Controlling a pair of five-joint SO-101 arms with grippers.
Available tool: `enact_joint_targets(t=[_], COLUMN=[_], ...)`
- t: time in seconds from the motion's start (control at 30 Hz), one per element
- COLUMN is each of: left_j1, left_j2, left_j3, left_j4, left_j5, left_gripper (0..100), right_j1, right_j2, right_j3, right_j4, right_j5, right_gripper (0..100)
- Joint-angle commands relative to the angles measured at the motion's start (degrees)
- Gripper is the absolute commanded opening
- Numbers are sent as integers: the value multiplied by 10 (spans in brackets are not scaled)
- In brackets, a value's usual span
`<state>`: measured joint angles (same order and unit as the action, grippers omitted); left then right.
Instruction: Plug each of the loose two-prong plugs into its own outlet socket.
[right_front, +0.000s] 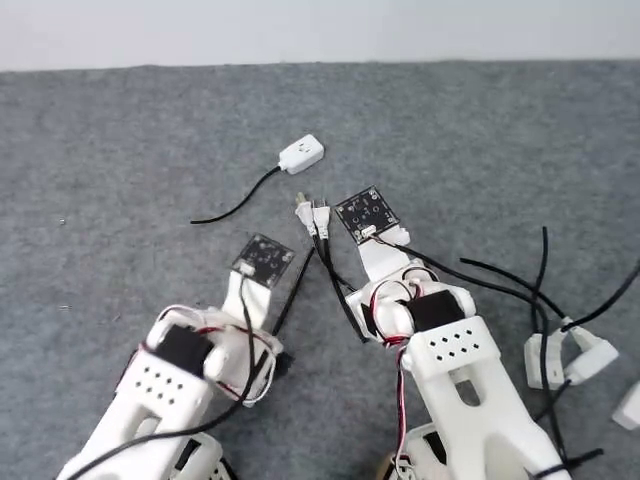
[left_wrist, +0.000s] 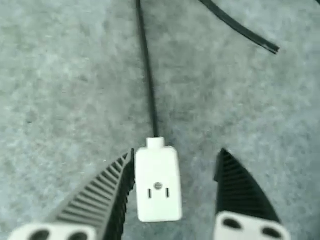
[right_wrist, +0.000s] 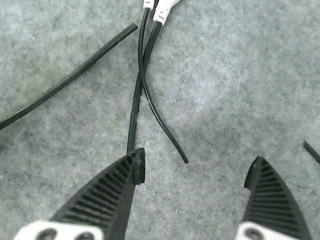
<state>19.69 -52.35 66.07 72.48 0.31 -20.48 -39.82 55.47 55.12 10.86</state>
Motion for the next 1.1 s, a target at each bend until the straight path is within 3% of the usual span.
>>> enact_joint_targets(t=[0.0,0.27,0.43,0.67,0.9,1.07], left_j1=[-22,51,55,51,-38,-45], left_j2=[-11,223,347,330,331,331], left_j3=[-7,-79,-116,-103,-104,-105], left_j4=[3,-6,-7,-21,-20,-19], left_j5=[-18,1,39,40,21,0], left_gripper=[163,93,81,150,216,229], right_j1=[5,5,5,5,6,6], right_j2=[-15,-15,-15,-15,-15,-15], right_j3=[-5,-5,-5,-5,-5,-5], right_j4=[-10,-10,-10,-10,-10,-10], right_j5=[-6,-6,-6,-6,-6,-6], right_gripper=[318,318,318,318,318,318])
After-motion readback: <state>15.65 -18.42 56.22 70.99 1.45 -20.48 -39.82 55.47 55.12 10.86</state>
